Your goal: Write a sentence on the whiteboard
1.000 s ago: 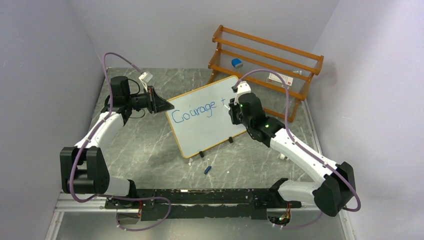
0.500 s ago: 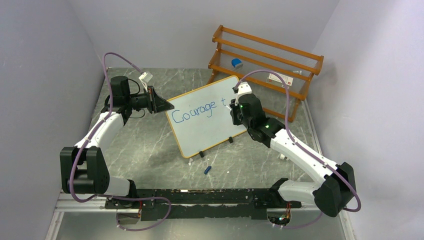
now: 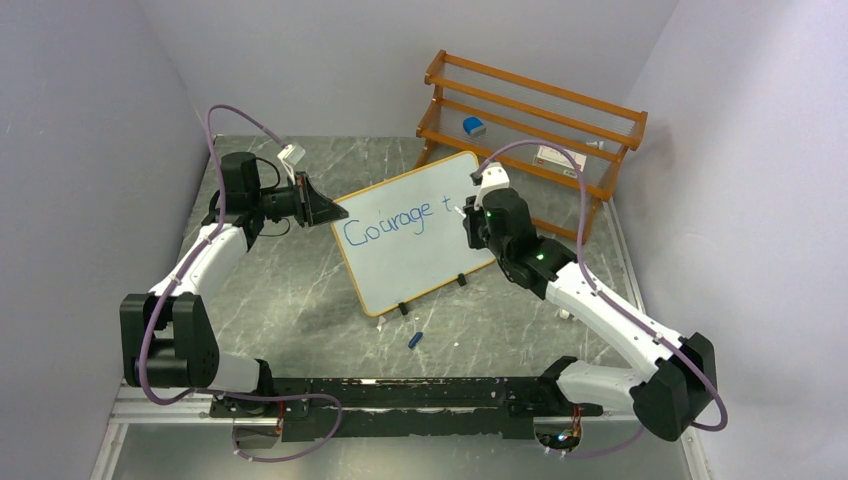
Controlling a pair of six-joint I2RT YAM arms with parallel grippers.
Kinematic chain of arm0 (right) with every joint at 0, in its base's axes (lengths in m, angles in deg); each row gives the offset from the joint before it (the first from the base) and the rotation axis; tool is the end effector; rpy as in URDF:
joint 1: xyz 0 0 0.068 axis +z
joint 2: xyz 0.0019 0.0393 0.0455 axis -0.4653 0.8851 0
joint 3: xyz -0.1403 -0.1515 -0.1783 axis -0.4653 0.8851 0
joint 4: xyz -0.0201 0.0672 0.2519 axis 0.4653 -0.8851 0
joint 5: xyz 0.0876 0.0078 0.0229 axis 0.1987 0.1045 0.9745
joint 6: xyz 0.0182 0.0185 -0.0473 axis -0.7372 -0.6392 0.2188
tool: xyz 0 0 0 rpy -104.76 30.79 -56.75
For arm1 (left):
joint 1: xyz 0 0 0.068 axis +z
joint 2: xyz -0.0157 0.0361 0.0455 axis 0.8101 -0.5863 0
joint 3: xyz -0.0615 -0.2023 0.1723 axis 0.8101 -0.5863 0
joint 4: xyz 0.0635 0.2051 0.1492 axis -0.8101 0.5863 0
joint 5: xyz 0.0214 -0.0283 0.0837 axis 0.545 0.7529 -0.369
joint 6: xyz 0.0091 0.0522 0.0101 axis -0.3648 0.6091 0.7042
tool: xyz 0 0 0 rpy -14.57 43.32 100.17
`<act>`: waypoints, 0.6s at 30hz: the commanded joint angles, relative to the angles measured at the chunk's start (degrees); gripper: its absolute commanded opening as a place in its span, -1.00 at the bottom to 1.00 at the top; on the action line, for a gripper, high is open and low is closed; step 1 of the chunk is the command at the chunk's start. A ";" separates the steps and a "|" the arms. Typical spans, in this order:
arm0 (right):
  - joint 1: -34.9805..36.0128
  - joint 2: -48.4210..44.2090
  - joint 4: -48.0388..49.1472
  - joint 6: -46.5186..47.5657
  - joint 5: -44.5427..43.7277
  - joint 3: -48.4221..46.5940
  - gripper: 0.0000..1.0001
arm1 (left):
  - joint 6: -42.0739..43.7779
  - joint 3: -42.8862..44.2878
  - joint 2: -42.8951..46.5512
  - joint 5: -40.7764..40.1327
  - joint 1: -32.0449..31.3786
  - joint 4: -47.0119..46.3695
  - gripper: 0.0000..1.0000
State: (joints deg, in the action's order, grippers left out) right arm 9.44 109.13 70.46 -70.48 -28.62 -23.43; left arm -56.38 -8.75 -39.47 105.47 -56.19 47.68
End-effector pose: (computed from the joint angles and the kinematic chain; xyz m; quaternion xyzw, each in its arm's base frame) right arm 0.2153 0.1512 0.3101 -0.1373 0.8418 0.0921 0.5139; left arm 0.2997 -0.0431 0.2801 0.2099 0.7447 -0.5101 0.3757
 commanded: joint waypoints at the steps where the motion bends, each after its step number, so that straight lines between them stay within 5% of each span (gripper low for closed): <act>1: -0.58 -1.88 2.08 -0.63 -2.04 0.21 -1.00 | 2.50 -0.27 -1.68 -2.41 -1.52 3.32 -0.90; 18: -2.07 1.37 5.73 -0.94 -0.07 -0.76 -1.00 | 2.45 -0.36 -1.49 -2.17 -1.52 3.23 -0.90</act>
State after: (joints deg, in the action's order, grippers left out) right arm 7.91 110.09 74.02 -71.16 -28.82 -23.43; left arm -56.38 -8.75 -39.47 105.50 -56.19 47.68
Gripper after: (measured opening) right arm 0.153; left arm 0.121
